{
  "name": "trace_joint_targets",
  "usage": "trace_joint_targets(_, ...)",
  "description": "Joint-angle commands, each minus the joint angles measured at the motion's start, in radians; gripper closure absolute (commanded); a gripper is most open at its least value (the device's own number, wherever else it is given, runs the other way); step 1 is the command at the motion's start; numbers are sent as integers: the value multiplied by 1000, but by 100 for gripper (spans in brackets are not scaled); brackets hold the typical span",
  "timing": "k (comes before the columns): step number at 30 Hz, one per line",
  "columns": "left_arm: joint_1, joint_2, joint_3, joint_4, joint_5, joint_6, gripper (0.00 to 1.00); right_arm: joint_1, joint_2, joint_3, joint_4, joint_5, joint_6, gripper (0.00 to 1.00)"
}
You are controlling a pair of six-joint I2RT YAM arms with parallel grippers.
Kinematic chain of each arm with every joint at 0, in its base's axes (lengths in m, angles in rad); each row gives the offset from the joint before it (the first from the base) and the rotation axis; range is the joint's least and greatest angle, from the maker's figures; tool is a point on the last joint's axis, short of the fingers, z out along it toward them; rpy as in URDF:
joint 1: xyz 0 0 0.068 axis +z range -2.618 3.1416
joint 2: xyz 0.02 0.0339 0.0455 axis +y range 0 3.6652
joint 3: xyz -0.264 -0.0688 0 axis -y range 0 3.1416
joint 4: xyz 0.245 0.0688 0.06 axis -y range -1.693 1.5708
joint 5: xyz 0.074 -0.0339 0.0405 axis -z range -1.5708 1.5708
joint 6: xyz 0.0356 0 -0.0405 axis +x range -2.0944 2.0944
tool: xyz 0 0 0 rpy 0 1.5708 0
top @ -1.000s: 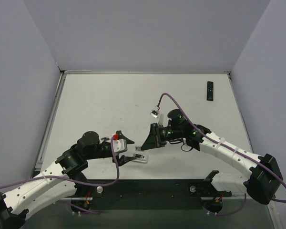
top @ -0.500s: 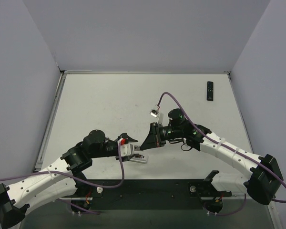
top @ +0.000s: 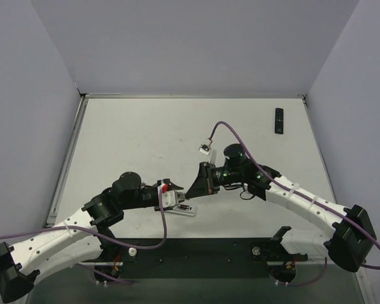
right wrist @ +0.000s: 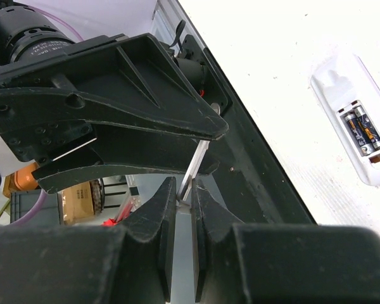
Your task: Load the batteries into the remote control
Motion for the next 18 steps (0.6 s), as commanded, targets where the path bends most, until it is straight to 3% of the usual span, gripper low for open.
trace_joint_targets(1, -11, 2, 2, 21, 12, 15, 51, -3, -33, 24, 48, -23, 14, 100)
trace_joint_targets(11, -11, -3, 5, 11, 14, 10, 79, -3, -42, 19, 22, -3, -4, 96)
trace_joint_targets(14, -11, -1, 5, 10, 25, 4, 83, -3, -58, 33, -18, 13, -50, 78)
trace_joint_targets(15, -13, -1, 5, 10, 28, 0, 84, -2, -67, 37, -26, 17, -67, 63)
trace_joint_targets(18, -11, 9, 9, -2, 40, -5, 84, -3, -107, 66, -82, 46, -174, 40)
